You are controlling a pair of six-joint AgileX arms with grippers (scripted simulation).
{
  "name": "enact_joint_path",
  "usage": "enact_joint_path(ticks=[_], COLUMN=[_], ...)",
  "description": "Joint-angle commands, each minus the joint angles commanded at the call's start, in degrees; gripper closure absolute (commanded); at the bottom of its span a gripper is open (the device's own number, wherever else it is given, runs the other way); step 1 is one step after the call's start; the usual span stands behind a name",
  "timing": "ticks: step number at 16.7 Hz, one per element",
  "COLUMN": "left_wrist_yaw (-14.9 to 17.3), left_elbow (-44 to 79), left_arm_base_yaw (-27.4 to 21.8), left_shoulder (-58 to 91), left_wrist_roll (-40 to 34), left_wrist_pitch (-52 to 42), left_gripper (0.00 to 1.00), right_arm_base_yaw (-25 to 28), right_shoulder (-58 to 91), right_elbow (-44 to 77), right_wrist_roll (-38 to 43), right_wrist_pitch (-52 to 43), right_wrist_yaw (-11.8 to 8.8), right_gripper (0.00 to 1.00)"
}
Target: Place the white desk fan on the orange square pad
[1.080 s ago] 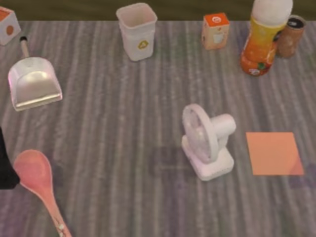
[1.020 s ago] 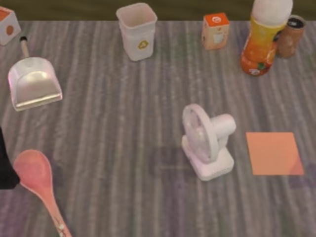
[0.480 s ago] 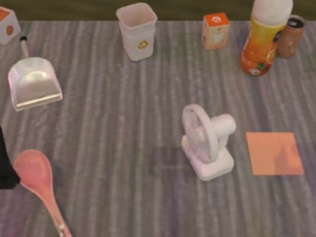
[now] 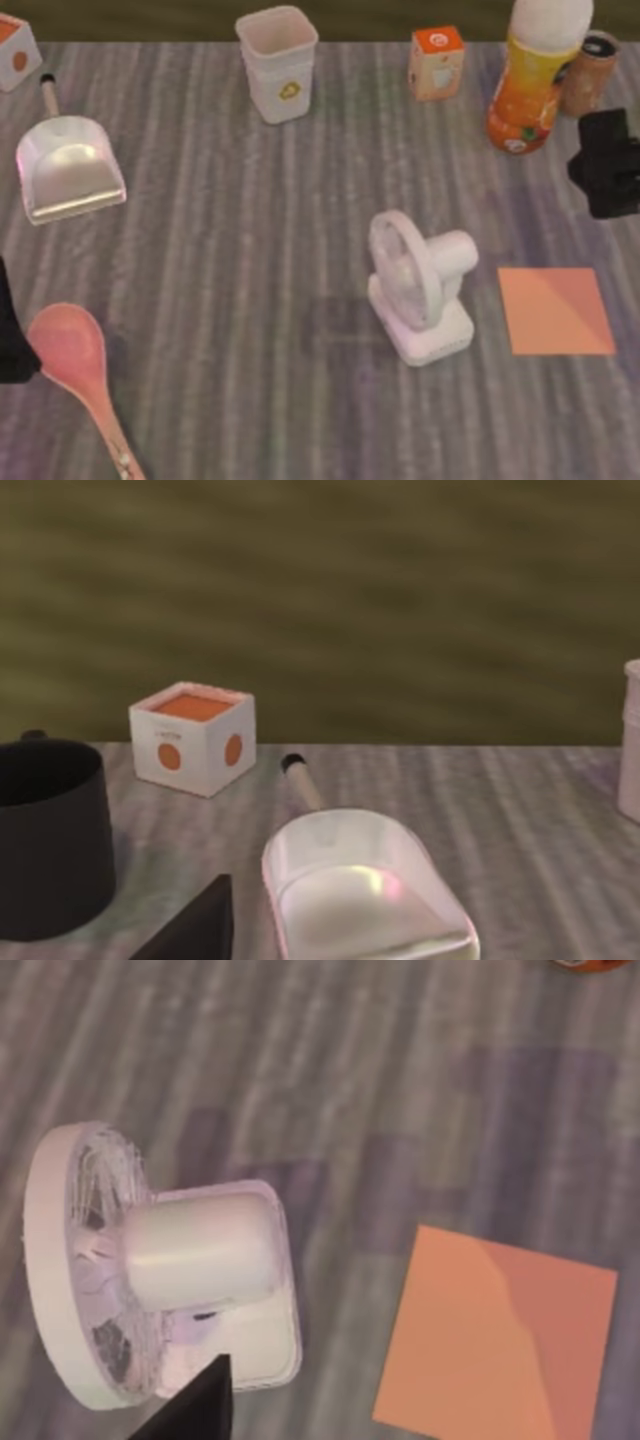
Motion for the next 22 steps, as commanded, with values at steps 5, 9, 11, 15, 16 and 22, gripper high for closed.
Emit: enact_joint_path(ticks=[5,9,11,15,16,22], left_wrist_yaw=[0.0,0.0,0.0,0.0,0.0,0.0], left_elbow=[0.0,0.0,0.0,0.0,0.0,0.0], left_arm_base_yaw=[0.0,0.0,0.0,0.0,0.0,0.0], left_shoulder=[0.0,0.0,0.0,0.0,0.0,0.0], left_wrist_roll=[0.0,0.0,0.0,0.0,0.0,0.0], left_wrist_pitch=[0.0,0.0,0.0,0.0,0.0,0.0], left_gripper=[0.00,0.00,0.00,0.00,0.00,0.00], right_arm_base_yaw=[8.5,13.6,15.4,16.8,16.8,16.6], right_shoulder=[28.2,45.3,51.1,55.5,55.5,55.1], right_elbow=[28.8,45.5,50.8,54.5,54.5,52.0], right_wrist_roll=[3.7,5.8,6.5,7.0,7.0,6.8], right_wrist_pitch=[-18.8,-30.7,-35.0,-38.5,-38.5,-36.1], right_wrist_yaw=[-0.1,-0.1,-0.1,-0.1,-0.1,-0.1], right_gripper=[0.00,0.00,0.00,0.00,0.00,0.00])
